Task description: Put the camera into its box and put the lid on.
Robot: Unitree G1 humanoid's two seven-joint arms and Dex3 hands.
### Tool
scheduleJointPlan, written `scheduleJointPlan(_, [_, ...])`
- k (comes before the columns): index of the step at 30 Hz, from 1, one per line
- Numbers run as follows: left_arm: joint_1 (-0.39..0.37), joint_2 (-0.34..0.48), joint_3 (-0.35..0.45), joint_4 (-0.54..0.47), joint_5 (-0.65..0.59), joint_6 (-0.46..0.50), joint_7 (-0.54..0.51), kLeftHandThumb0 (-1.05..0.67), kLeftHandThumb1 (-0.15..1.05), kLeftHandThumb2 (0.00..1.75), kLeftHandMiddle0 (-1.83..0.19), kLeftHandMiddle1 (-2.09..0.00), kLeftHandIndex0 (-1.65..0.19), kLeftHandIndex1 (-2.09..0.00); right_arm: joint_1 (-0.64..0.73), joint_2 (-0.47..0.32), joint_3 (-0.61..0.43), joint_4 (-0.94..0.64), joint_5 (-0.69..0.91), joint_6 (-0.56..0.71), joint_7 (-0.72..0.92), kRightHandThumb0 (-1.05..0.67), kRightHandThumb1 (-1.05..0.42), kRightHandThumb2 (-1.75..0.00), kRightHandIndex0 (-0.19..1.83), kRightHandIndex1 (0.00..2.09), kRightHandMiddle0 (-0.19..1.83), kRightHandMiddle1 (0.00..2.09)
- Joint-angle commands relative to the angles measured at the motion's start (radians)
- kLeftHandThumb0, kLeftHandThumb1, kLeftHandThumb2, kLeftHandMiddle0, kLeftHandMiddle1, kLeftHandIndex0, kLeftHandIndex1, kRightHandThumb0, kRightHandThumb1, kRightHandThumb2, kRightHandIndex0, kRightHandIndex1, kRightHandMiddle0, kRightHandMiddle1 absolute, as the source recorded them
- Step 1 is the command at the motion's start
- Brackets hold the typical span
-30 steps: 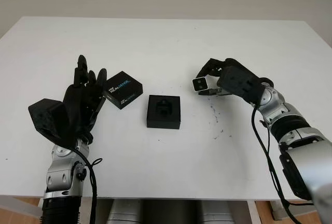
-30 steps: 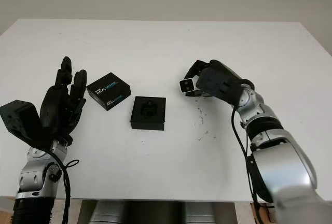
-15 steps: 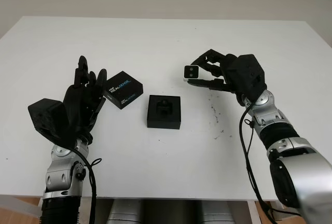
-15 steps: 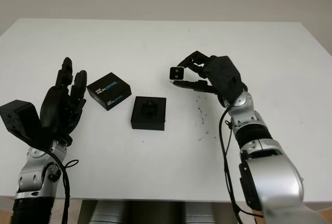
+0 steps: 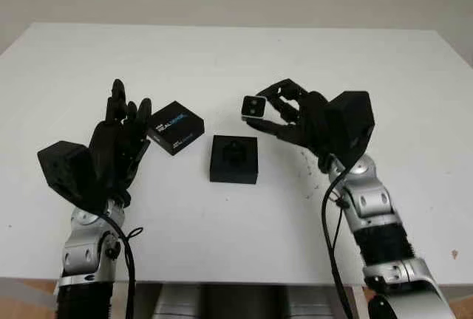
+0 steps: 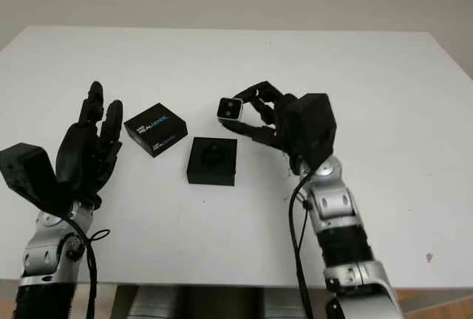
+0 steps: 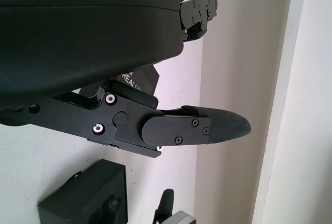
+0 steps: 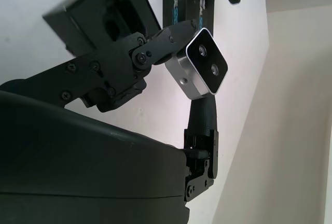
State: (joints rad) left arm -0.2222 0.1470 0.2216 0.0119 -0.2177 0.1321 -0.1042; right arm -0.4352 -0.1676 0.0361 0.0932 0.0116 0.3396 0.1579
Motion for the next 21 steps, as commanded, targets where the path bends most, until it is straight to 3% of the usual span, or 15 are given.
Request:
scheduleJointPlan(1, [0.008, 0.0, 0.002, -0.021, -0.004, -0.005, 0.002, -0.68, 1.05, 0.4, 0.19, -0.03, 0.19, 0.0, 0.031, 0.013, 0.006, -0.087, 0.005, 0.042, -0.003, -0.34, -0.97, -0.06, 0.22, 0.03, 0.21, 1.74])
scheduleJointPlan(9, [0.01, -0.006, -0.002, -0.023, -0.003, 0.0, 0.01, -0.68, 1.05, 0.41, 0.19, -0.04, 0.19, -0.01, 0.1, 0.018, 0.017, -0.194, 0.029, 0.139, 0.034, -0.33, -0.98, -0.06, 0.21, 0.03, 0.18, 1.77])
scheduleJointPlan(21, [0.013, -0.001, 0.003, -0.021, -0.008, -0.005, 0.006, -0.68, 1.05, 0.4, 0.19, -0.03, 0.19, -0.01, 0.076, -0.001, 0.035, -0.1, 0.002, 0.133, 0.056, -0.33, -0.98, -0.05, 0.2, 0.04, 0.18, 1.78])
